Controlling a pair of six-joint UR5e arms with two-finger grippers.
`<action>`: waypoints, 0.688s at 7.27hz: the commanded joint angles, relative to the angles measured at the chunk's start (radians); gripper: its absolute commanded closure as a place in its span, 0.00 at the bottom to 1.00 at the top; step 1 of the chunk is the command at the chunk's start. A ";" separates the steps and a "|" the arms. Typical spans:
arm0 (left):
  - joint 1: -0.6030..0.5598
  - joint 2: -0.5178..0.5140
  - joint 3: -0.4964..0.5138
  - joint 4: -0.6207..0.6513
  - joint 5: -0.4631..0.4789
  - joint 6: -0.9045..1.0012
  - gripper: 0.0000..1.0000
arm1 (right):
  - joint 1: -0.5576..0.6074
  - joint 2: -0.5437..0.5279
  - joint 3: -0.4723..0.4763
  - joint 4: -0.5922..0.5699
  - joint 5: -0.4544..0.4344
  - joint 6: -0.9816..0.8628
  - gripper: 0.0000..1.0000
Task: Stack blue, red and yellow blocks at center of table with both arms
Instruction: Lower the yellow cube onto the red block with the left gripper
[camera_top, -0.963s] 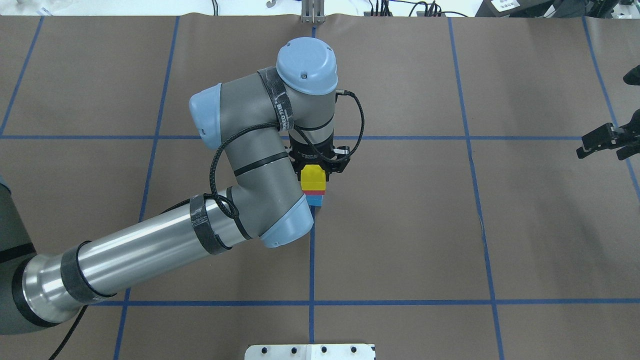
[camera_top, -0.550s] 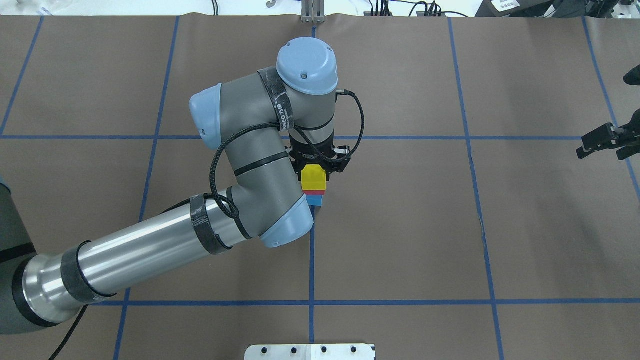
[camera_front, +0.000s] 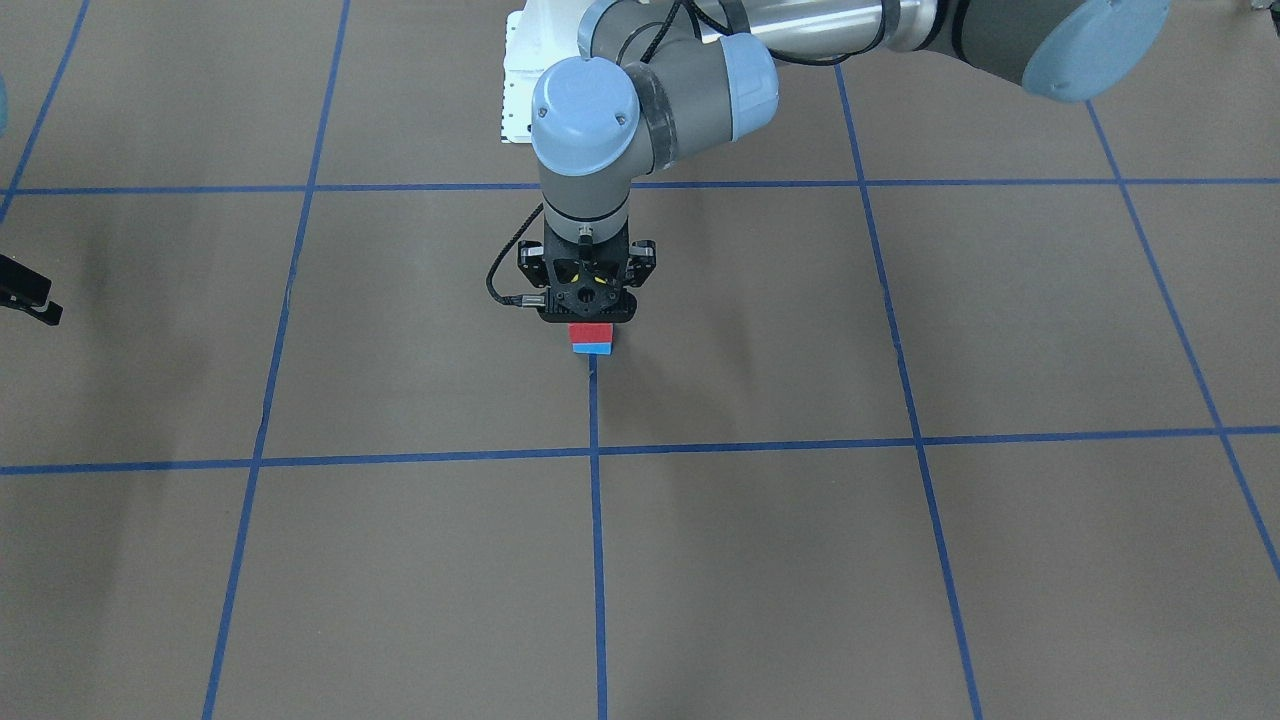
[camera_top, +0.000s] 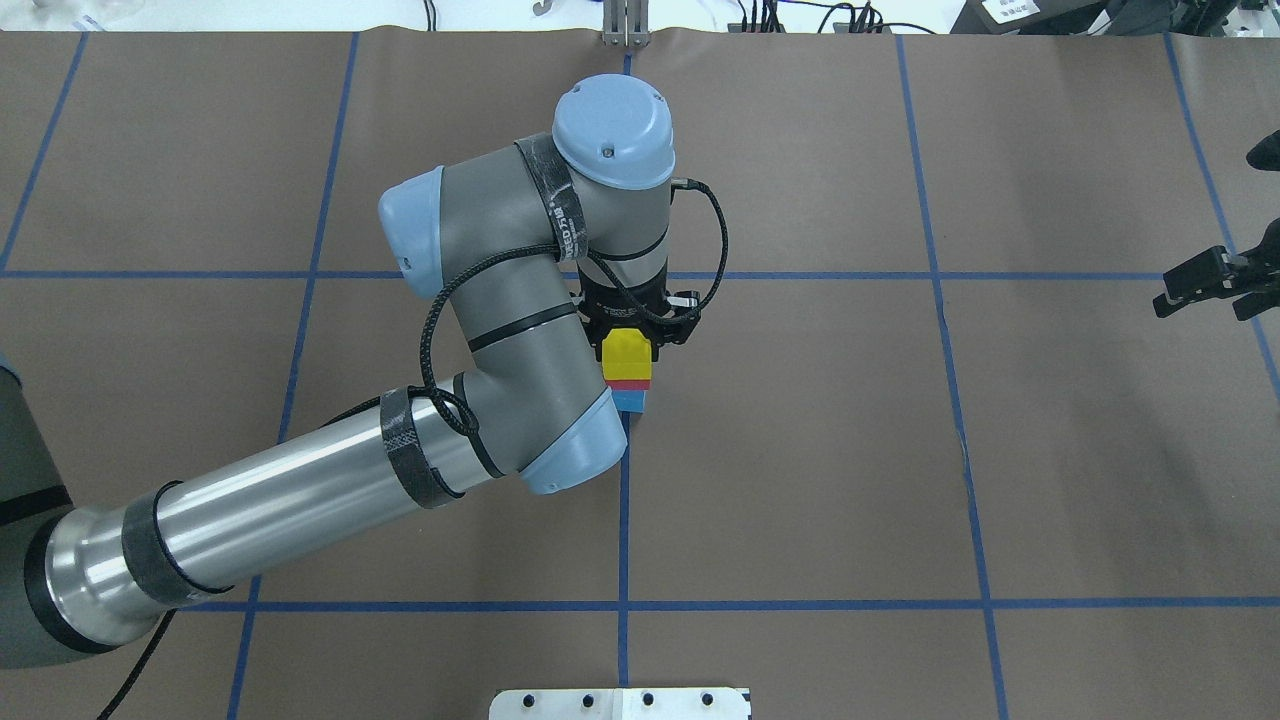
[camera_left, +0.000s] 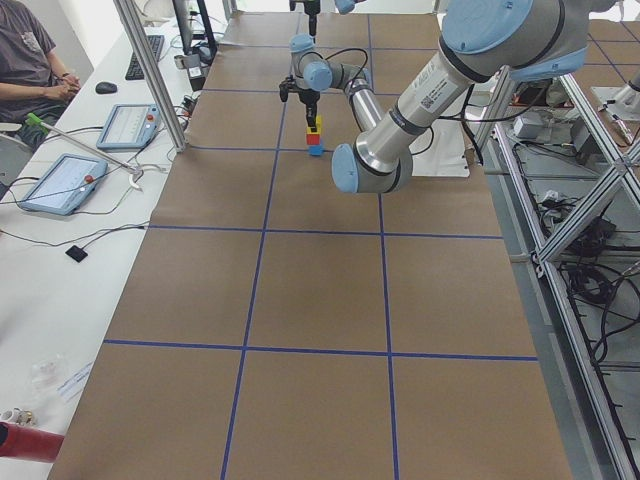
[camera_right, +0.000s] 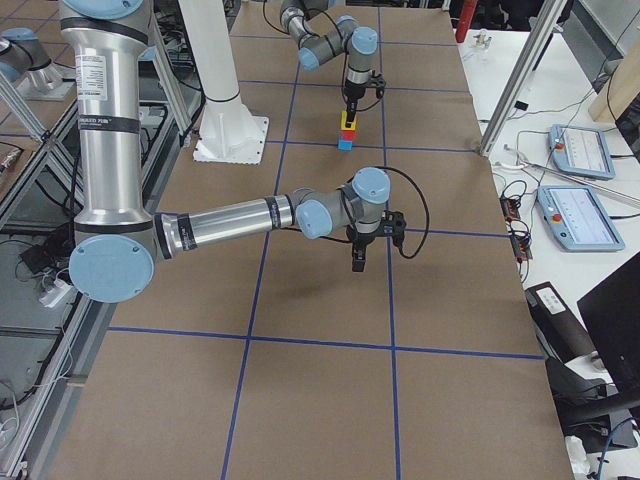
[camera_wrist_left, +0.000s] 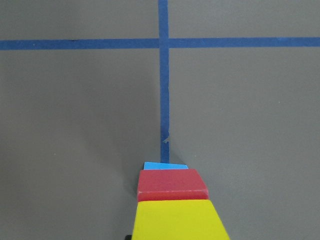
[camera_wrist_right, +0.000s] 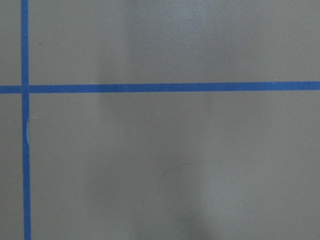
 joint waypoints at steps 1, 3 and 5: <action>0.001 0.001 0.001 -0.007 0.000 -0.002 0.96 | 0.000 0.000 0.000 0.000 0.000 0.000 0.00; 0.001 0.002 0.004 -0.021 0.006 0.000 0.44 | 0.000 0.000 -0.002 0.000 0.000 0.000 0.00; 0.001 0.010 0.001 -0.026 0.006 0.003 0.00 | 0.000 0.000 -0.002 0.000 0.000 0.000 0.00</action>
